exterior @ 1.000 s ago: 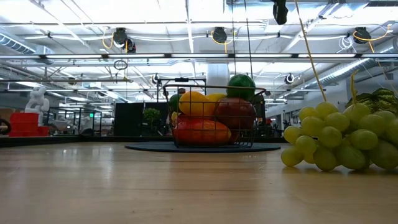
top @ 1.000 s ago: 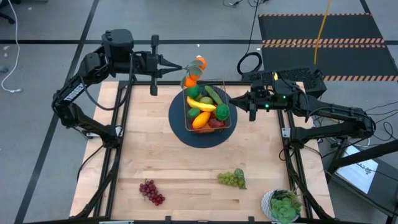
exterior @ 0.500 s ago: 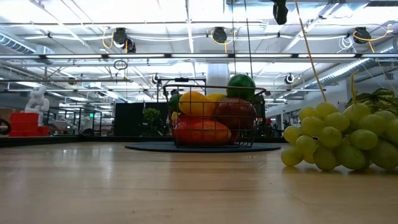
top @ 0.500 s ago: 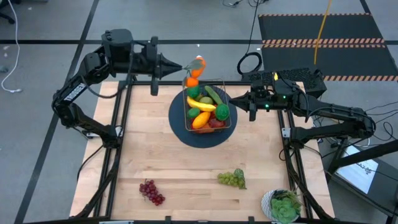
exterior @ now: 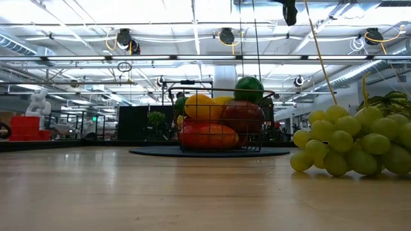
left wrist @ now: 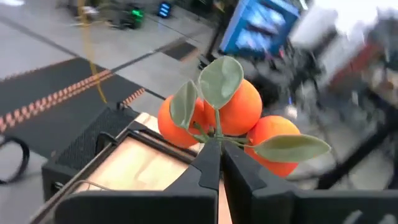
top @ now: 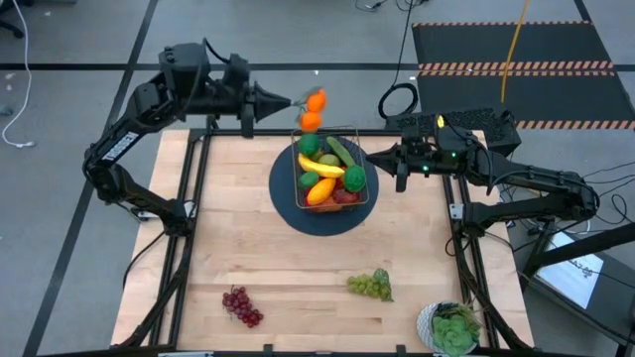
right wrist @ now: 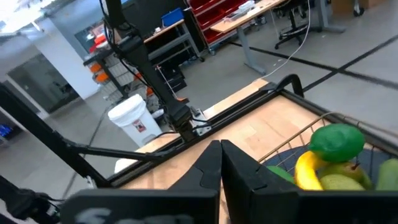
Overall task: Build produce basket
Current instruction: Put the tangerine into the gold wire basket
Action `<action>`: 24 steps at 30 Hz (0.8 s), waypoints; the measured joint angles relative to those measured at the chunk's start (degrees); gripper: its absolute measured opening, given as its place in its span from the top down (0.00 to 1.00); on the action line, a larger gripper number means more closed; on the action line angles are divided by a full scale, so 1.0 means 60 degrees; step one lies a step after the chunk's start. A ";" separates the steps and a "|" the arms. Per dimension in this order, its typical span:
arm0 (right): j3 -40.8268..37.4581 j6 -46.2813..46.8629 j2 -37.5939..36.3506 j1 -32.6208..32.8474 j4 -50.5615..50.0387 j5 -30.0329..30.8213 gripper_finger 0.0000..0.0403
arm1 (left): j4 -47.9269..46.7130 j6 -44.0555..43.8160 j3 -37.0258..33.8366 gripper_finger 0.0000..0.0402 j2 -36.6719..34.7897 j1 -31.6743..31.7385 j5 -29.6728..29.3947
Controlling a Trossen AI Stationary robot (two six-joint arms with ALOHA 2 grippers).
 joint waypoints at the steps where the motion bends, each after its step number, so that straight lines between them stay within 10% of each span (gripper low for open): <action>1: 0.0000 -0.0192 0.0000 0.0000 0.0000 0.0000 1.00 | 0.0123 -0.0476 0.0000 0.98 0.0000 0.0050 -0.0174; 12: -0.0004 -0.1619 -0.0192 -0.0553 -0.0252 -0.0028 1.00 | 0.0469 -0.2431 -0.0003 0.99 0.0535 0.0429 -0.1191; 24: -0.0004 -0.1687 -0.1254 -0.0944 -0.2030 -0.0078 1.00 | 0.0416 0.0938 -0.0011 0.98 0.3151 0.0578 -0.1142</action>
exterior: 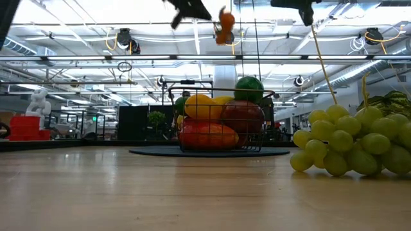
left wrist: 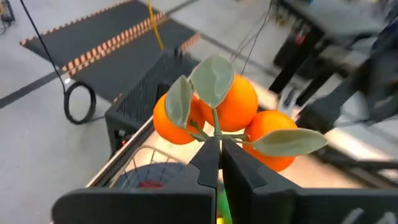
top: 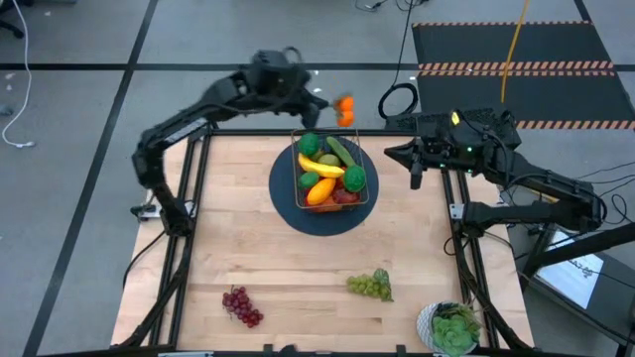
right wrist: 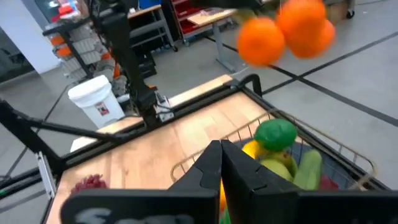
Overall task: Build produce basket
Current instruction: Put the tangerine into the gold wire basket, then put the red grapes into the gold wire basket
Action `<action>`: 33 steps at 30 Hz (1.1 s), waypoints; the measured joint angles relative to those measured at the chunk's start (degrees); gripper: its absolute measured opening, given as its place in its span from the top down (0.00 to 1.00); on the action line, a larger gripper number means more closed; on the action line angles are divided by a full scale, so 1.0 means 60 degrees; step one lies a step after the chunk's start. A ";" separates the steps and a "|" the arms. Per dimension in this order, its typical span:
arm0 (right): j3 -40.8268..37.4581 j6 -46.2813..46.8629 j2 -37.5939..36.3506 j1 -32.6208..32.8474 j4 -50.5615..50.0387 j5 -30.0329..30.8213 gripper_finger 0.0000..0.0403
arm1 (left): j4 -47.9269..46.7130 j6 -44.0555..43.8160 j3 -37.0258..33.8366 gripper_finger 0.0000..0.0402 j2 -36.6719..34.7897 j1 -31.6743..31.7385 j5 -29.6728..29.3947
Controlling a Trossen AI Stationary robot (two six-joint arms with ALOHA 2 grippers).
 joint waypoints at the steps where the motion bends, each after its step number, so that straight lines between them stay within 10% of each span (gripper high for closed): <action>1: 0.0000 -0.0008 -0.0127 0.0000 -0.0129 -0.0002 1.00 | 0.0067 0.0157 0.0000 0.98 0.0253 0.0000 0.0002; 18: 0.0000 -0.0223 -0.1315 0.0004 -0.0516 -0.0483 1.00 | 0.0408 0.0226 0.0000 0.98 0.3039 -0.0004 -0.0789; 33: 0.0000 -0.0223 -0.1278 0.0004 -0.0592 -0.0469 1.00 | -0.0088 -0.0565 0.0007 0.72 0.2840 -0.0098 -0.0938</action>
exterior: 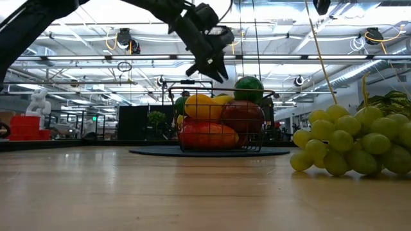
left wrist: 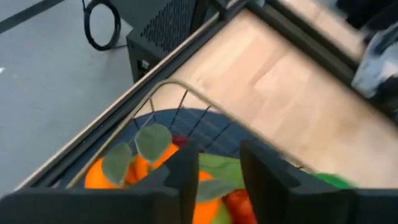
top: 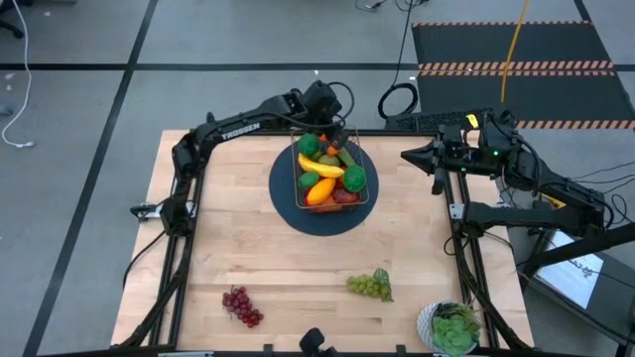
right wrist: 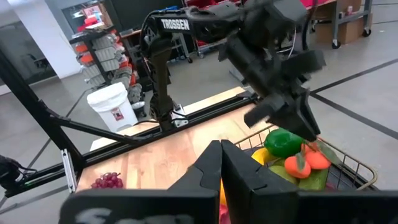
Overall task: Build produce basket
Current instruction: Put the red grapes into the gold wire basket
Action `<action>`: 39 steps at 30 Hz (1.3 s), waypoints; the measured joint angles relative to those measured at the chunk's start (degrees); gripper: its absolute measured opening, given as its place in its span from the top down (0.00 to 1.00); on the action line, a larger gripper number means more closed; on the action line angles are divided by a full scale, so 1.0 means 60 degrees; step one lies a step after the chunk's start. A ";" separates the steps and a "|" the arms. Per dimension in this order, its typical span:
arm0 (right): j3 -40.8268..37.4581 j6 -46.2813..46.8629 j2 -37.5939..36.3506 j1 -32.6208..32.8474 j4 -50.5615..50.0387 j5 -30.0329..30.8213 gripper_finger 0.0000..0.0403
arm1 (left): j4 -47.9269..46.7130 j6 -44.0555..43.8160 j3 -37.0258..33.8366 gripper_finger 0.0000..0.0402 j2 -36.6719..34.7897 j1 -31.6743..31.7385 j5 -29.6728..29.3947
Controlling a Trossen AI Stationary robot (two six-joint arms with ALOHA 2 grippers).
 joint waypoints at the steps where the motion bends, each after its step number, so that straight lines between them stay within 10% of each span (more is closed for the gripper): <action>1: 0.0000 0.0003 0.0000 0.0000 0.0004 0.0000 1.00 | -0.0035 -0.0235 0.0000 0.69 -0.0164 0.0000 0.0006; 12: 0.0000 0.1008 0.0295 0.0000 0.0088 0.0000 1.00 | -0.2881 -0.0836 0.0007 0.61 -0.2544 -0.0417 0.0386; 21: 0.0000 0.4297 0.0839 0.0181 0.0161 0.0006 1.00 | -0.6731 -0.1152 0.0007 0.68 -0.3824 -0.2991 0.0296; 39: 0.0004 0.5883 0.2098 0.3777 0.1326 0.2407 1.00 | -0.7029 -0.7956 -0.3814 0.68 -0.3813 -0.7343 0.0090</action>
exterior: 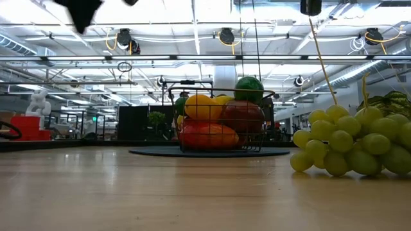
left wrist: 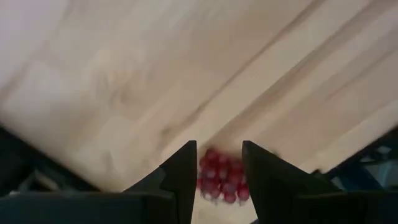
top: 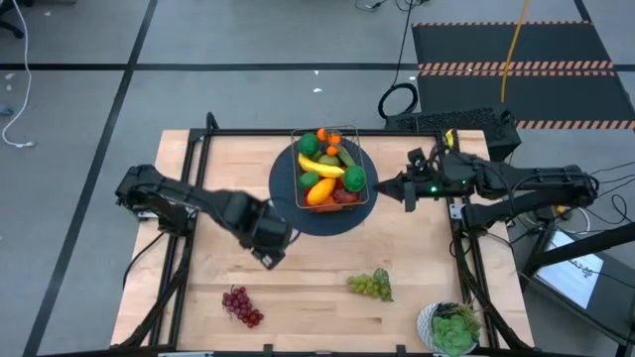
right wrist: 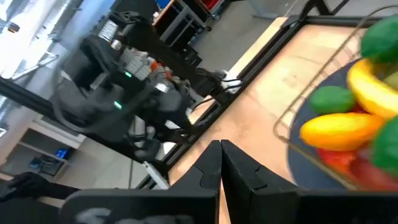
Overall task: Build produce basket
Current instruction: Put the red grapes into the gold wire basket
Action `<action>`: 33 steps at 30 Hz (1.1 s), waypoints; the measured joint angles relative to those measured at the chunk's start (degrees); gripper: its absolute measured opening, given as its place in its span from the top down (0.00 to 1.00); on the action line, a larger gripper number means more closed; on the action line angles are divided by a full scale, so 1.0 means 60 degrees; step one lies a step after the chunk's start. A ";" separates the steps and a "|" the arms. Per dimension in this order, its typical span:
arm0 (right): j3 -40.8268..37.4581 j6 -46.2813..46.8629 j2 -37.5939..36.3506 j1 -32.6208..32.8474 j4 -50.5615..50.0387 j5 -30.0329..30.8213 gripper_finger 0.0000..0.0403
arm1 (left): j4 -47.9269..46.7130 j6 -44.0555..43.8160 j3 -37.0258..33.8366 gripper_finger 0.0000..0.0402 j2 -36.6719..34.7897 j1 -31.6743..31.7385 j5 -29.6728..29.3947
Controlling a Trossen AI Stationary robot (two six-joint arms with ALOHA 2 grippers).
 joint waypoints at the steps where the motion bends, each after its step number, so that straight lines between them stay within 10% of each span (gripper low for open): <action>1: 0.0000 0.0015 0.0088 0.0174 0.0165 0.0137 1.00 | 0.0036 -0.0296 -0.0235 0.68 0.0000 -0.0156 0.0095; 33: 0.0000 0.0911 0.0875 0.2812 0.0721 0.1142 1.00 | 0.3281 -0.6806 -0.4096 0.58 -0.0011 -0.3059 0.1163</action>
